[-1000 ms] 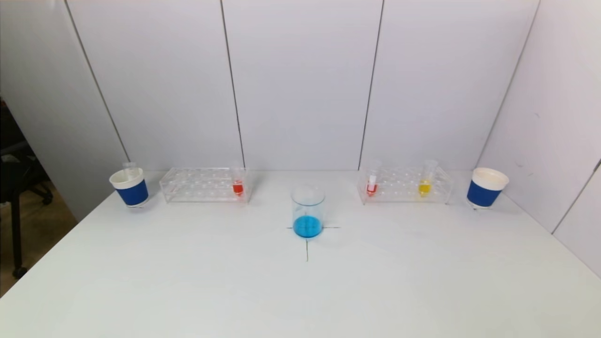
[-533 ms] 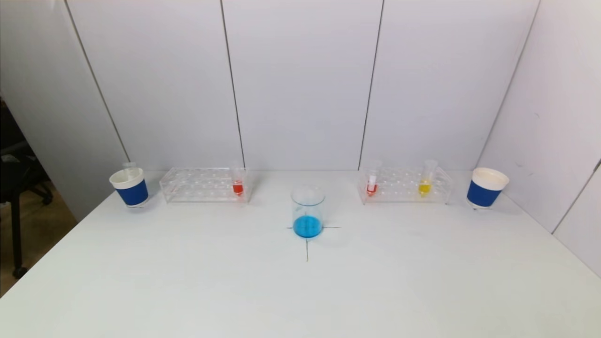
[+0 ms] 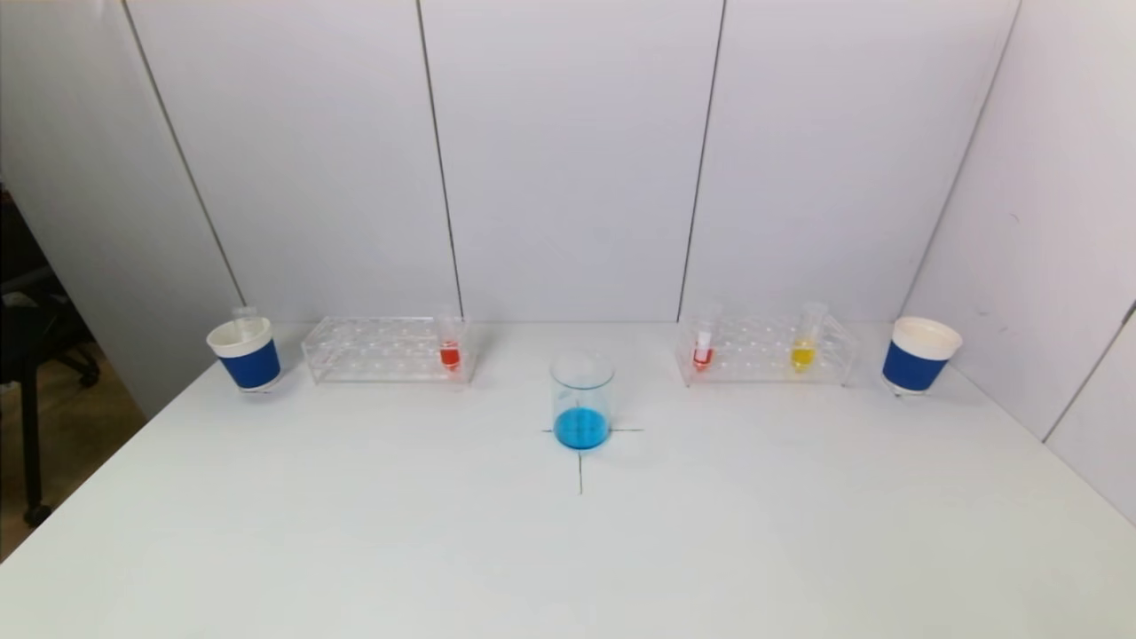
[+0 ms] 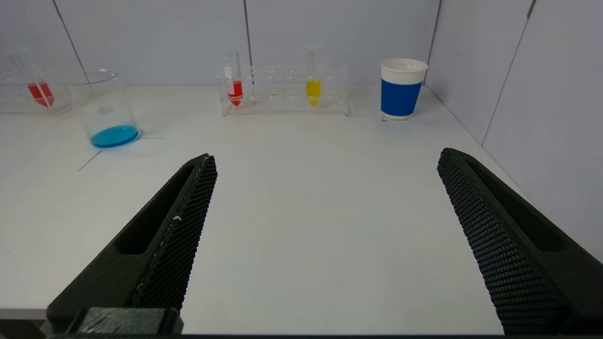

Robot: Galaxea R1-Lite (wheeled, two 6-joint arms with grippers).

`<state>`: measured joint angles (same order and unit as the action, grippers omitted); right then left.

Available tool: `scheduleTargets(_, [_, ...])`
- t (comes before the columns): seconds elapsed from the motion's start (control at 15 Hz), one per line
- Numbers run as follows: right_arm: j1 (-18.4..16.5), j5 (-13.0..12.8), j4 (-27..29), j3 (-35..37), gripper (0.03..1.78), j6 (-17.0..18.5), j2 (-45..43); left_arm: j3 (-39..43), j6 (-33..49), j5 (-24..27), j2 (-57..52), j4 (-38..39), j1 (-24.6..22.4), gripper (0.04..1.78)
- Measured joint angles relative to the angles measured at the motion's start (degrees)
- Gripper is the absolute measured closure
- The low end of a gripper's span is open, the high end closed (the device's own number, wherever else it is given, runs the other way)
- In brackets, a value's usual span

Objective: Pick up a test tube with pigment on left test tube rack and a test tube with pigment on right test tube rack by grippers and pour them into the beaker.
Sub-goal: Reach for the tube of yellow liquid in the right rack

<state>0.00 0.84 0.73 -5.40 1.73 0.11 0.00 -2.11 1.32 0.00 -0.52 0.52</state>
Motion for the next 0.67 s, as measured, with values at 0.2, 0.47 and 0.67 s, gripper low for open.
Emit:
scheduleTargets(0.2, [0.0,-0.3,0.1,-1.4,0.1,0.0,0.0,0.0,0.0,0.0,0.0,0.0,0.0,0.06])
scheduleTargets(0.47, [0.0,0.2,0.5,-4.1,0.1,-0.1,0.4,0.0,0.0,0.0,0.0,0.0,0.0,0.06])
scheduleTargets(0.67, [0.0,0.2,0.7,-6.6,0.1,-0.1,1.7,0.0,0.0,0.0,0.0,0.0,0.0,0.06])
